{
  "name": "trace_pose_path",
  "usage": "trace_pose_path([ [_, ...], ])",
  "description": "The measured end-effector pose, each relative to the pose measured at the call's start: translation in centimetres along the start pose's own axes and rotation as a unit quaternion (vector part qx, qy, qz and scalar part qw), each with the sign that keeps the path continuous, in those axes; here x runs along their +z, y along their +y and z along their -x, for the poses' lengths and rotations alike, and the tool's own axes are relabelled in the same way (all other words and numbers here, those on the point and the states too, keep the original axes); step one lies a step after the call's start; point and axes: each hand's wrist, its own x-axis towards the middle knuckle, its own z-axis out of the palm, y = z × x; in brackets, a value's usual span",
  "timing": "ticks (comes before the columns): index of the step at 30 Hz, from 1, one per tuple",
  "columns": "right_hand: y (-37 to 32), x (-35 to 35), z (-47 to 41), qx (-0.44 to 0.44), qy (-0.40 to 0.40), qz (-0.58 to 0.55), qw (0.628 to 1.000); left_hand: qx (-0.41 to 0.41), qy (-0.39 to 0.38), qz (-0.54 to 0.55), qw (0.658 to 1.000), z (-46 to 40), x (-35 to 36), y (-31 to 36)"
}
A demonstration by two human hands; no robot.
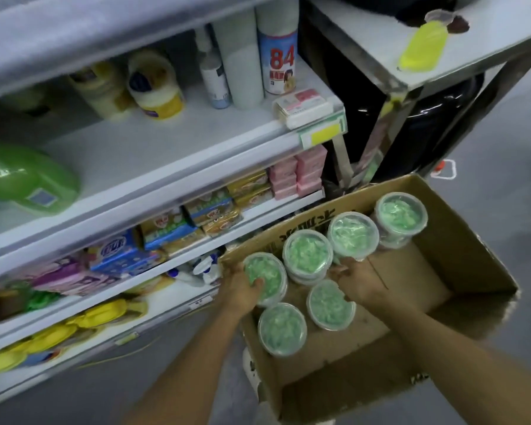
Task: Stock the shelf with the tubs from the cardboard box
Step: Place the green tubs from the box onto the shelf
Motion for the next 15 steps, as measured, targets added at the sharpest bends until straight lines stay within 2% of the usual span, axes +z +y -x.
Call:
trace_pose_path([
  [2, 0.2, 1.2, -1.7, 0.072, -0.017, -0.072, 0.995, -0.016, -0.007, -0.032, 0.999, -1.2, 0.8, 0.5],
  [6, 0.3, 2.5, -4.3, 0.137, -0.015, -0.202, 0.970, -0.021, -0.003, -0.085, 0.996, -2.7, 1.7, 1.1],
  [10, -0.2, 2.7, -5.3, 0.154, 0.025, -0.208, 0.965, -0.036, 0.019, -0.148, 0.988, -3.1, 1.3, 1.3],
  [15, -1.6, 1.4, -4.9, 0.124, 0.034, -0.176, 0.976, -0.059, 0.000, -0.032, 0.998, -4.4, 0.5, 0.8],
])
